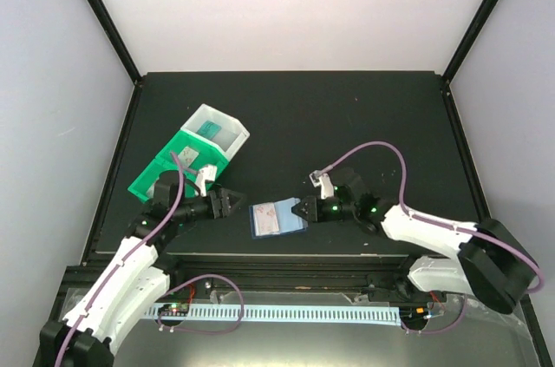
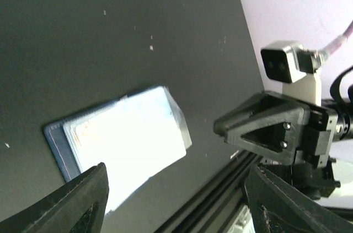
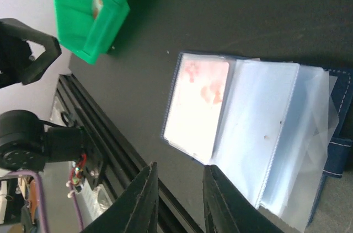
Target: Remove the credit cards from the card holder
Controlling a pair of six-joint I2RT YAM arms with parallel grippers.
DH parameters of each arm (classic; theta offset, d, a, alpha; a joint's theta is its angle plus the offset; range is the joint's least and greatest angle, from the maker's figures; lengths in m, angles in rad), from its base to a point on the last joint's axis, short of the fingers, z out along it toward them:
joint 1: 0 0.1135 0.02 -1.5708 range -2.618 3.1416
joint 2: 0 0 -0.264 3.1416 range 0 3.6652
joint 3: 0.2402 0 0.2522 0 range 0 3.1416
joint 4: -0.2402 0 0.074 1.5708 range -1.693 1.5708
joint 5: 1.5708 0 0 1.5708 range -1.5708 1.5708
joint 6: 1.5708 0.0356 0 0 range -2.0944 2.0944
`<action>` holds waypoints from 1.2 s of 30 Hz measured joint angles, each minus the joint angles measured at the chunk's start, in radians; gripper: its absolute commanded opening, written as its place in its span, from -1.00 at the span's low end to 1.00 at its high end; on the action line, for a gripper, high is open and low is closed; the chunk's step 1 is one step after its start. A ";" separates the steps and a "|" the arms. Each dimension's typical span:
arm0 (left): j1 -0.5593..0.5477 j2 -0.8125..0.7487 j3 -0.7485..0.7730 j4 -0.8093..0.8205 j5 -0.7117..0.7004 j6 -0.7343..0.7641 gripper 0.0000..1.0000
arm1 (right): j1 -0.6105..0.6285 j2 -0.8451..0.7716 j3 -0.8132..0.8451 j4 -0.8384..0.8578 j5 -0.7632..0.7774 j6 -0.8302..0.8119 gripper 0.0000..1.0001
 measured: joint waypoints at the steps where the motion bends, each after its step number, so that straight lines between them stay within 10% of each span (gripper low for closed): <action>1: -0.018 0.000 -0.014 0.010 -0.001 -0.011 0.42 | 0.008 0.027 0.006 0.005 0.005 -0.002 -0.52; 17: -0.114 0.061 -0.118 0.125 -0.031 -0.092 0.37 | 0.146 0.433 0.198 0.053 0.040 -0.018 -0.63; 36: -0.120 0.061 -0.187 0.191 -0.057 -0.141 0.32 | 0.153 0.511 0.194 0.088 0.124 -0.054 -0.94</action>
